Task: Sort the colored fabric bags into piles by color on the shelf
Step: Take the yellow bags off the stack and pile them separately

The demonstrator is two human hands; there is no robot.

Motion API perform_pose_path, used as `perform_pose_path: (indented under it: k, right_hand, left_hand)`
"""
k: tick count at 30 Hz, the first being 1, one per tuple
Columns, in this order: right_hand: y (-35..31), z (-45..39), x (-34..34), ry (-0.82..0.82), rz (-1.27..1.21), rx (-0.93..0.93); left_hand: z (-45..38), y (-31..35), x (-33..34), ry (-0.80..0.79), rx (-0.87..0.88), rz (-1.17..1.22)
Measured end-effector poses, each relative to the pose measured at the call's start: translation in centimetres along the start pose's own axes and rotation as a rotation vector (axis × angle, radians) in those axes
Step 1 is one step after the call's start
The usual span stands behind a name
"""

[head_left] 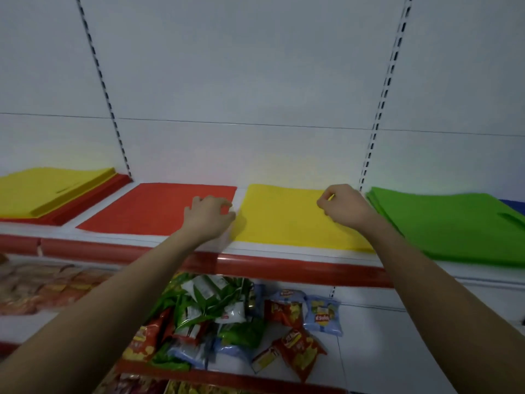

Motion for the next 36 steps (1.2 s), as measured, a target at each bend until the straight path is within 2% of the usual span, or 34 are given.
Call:
perform_pose_path:
  k: [7, 15, 21, 25, 30, 36]
  right_hand:
    - [-11.7, 0.9, 10.1, -0.216, -0.106, -0.169]
    - [-28.8, 4.8, 16.0, -0.277, -0.132, -0.399]
    - [-40.7, 10.6, 23.4, -0.369, -0.105, -0.483]
    - [-48.3, 14.2, 27.6, -0.396, -0.078, -0.534]
    - [-54.3, 16.1, 30.6, -0.36, -0.065, -0.561]
    - [-56.8, 15.0, 33.8, -0.322, -0.045, -0.536]
  left_hand:
    - [4.3, -9.3, -6.3, 0.074, -0.132, -0.046]
    - [9.5, -22.0, -15.1, 0.148, -0.227, -0.072]
    - [16.7, -32.4, -21.0, 0.192, -0.286, -0.157]
    - [20.7, -38.9, -24.6, 0.23, -0.311, -0.116]
    - [22.7, -45.3, -27.2, 0.216, -0.337, -0.104]
    - [21.3, -50.1, -27.6, 0.283, -0.316, -0.021]
Point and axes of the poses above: each hand's wrist, its own z-axis away from the middle knuckle, its own x-axis out of the palm, y = z × x, the point moved 9 cm from there along -z, towards the middle knuckle
